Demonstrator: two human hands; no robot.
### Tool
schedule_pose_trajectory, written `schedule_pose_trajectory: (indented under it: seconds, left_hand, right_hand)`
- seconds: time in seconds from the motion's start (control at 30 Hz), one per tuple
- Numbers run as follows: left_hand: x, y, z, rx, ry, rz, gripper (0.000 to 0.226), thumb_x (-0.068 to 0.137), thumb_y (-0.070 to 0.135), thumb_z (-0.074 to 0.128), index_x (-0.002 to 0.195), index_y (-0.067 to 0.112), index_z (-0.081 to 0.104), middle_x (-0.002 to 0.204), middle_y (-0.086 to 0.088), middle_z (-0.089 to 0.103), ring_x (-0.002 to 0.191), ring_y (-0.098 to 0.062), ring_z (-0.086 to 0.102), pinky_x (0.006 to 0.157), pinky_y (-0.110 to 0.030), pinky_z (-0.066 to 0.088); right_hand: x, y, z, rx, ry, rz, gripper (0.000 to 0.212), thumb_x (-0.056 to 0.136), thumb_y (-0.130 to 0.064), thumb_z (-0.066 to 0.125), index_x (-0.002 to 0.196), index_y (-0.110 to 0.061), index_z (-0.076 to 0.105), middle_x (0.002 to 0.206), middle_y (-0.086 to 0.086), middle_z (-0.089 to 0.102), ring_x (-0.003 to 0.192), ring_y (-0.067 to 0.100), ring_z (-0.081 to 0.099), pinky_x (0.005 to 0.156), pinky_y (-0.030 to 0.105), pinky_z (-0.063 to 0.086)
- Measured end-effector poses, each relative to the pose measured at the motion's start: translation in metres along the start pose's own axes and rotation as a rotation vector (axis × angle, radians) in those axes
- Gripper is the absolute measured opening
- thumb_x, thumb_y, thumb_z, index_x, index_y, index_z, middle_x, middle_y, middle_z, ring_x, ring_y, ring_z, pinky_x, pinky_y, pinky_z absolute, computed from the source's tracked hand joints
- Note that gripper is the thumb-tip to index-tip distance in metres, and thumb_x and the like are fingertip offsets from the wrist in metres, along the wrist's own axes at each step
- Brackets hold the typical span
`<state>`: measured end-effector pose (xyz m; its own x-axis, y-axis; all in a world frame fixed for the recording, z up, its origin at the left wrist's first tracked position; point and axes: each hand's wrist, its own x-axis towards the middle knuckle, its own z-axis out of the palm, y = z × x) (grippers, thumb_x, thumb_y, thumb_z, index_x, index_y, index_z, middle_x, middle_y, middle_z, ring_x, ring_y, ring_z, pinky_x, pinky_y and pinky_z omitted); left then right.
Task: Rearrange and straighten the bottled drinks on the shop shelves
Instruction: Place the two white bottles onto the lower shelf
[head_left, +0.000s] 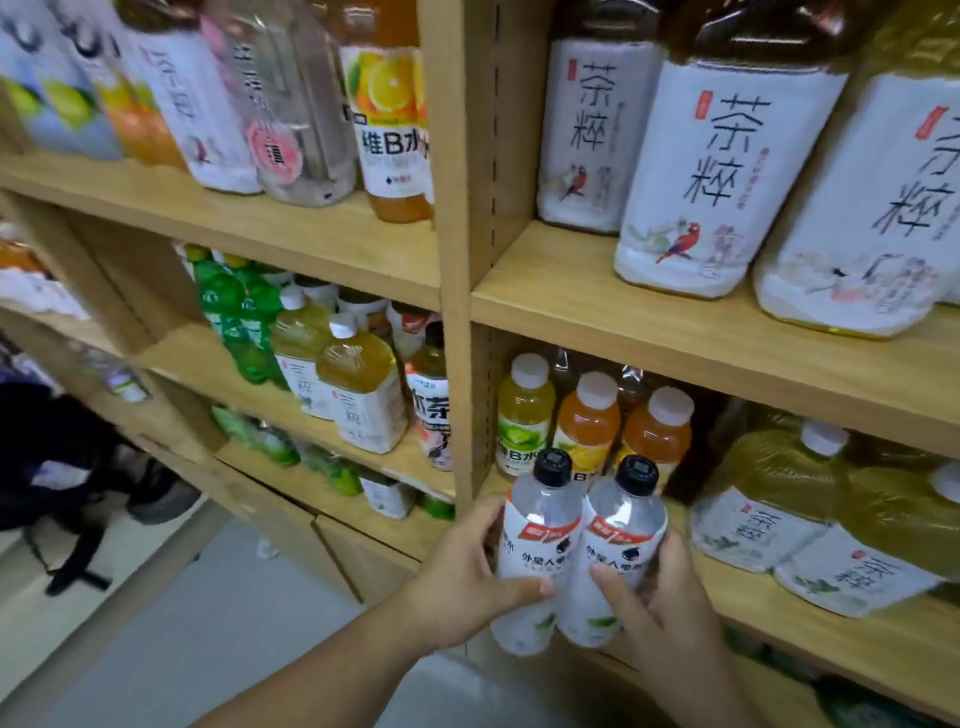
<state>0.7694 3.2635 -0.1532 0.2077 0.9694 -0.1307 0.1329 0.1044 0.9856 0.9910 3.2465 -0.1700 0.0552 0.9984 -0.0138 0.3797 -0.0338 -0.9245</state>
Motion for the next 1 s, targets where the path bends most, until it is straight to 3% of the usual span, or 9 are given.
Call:
schedule_pose_trajectory:
  seconds: [0.13,0.23,0.4,0.53,0.6,0.7,0.8,0.9,1.0]
  left_hand:
    - [-0.026,-0.010,-0.063,-0.060,0.002,-0.060,0.075,0.074,-0.003,0.088,0.139,0.013,0.053,0.126,-0.004,0.072,0.118,-0.019,0.067,0.091,-0.028,0.055]
    - [-0.045,-0.022,-0.123,-0.091,0.029,-0.078,0.077,0.071,-0.001,0.090,0.139,0.014,0.056,0.129,-0.005,0.070,0.122,-0.022,0.065,0.095,-0.033,0.054]
    - [-0.076,-0.034,-0.246,-0.124,0.177,-0.087,0.071,0.055,0.005,0.094,0.119,0.017,0.066,0.109,-0.001,0.078,0.100,-0.011,0.072,0.076,-0.024,0.056]
    - [-0.090,-0.044,-0.349,-0.158,0.383,-0.076,0.076,0.043,0.025,0.094,0.114,0.021,0.069,0.107,0.002,0.078,0.101,-0.013,0.072,0.080,-0.029,0.058]
    - [-0.091,-0.045,-0.392,-0.183,0.476,-0.082,0.077,0.042,0.029,0.093,0.115,0.019,0.070,0.106,-0.001,0.078,0.100,-0.018,0.073,0.086,-0.037,0.059]
    - [-0.085,-0.045,-0.439,-0.208,0.581,-0.069,0.072,0.047,0.030,0.092,0.114,0.020,0.070,0.107,-0.004,0.078,0.100,-0.022,0.073,0.083,-0.041,0.058]
    - [-0.070,-0.051,-0.472,-0.221,0.667,-0.053,0.060,0.062,0.009,0.094,0.115,0.021,0.068,0.109,-0.004,0.077,0.102,-0.025,0.072,0.081,-0.041,0.057]
    - [-0.050,-0.048,-0.492,-0.227,0.710,-0.029,0.047,0.076,-0.002,0.083,0.113,0.021,0.068,0.107,-0.003,0.077,0.103,-0.027,0.071,0.069,-0.027,0.057]
    - [-0.029,-0.039,-0.512,-0.213,0.761,-0.010,0.052,0.071,0.004,0.090,0.113,0.027,0.069,0.110,-0.003,0.076,0.105,-0.028,0.071,0.080,-0.041,0.060]
  right_hand:
    - [-0.001,-0.024,0.053,0.052,-0.084,0.010,0.079,0.065,-0.080,0.074,0.132,-0.050,0.047,0.127,-0.020,0.068,0.118,0.007,0.065,0.099,0.046,0.054]
    - [0.002,-0.050,0.109,0.097,-0.130,0.036,0.062,0.073,-0.057,0.081,0.127,-0.047,0.052,0.118,-0.021,0.072,0.109,0.005,0.069,0.098,0.046,0.055]
    - [0.010,-0.103,0.222,0.197,-0.155,0.059,0.058,0.076,-0.047,0.081,0.128,-0.041,0.054,0.115,-0.018,0.074,0.106,0.006,0.071,0.100,0.047,0.054]
    - [0.019,-0.137,0.301,0.167,-0.183,0.053,0.075,0.068,-0.067,0.078,0.133,-0.041,0.051,0.124,-0.021,0.069,0.113,0.003,0.067,0.100,0.046,0.054]
    - [0.026,-0.151,0.332,0.148,-0.193,0.054,0.069,0.068,-0.066,0.076,0.129,-0.043,0.052,0.120,-0.022,0.070,0.110,0.002,0.067,0.097,0.049,0.055]
    - [0.036,-0.171,0.368,0.171,-0.225,0.043,0.067,0.074,-0.056,0.078,0.132,-0.037,0.053,0.123,-0.012,0.071,0.111,0.010,0.069,0.097,0.052,0.055]
    - [0.053,-0.186,0.394,0.151,-0.248,0.021,0.060,0.076,-0.058,0.074,0.129,-0.039,0.053,0.124,-0.010,0.071,0.114,0.011,0.068,0.099,0.051,0.053]
    - [0.080,-0.198,0.415,0.138,-0.282,0.007,0.051,0.078,-0.055,0.074,0.125,-0.048,0.053,0.125,-0.012,0.069,0.116,0.010,0.066,0.099,0.050,0.053]
    - [0.115,-0.209,0.436,0.118,-0.310,-0.028,0.050,0.077,-0.058,0.072,0.122,-0.050,0.052,0.123,-0.015,0.069,0.114,0.007,0.066,0.096,0.048,0.055]
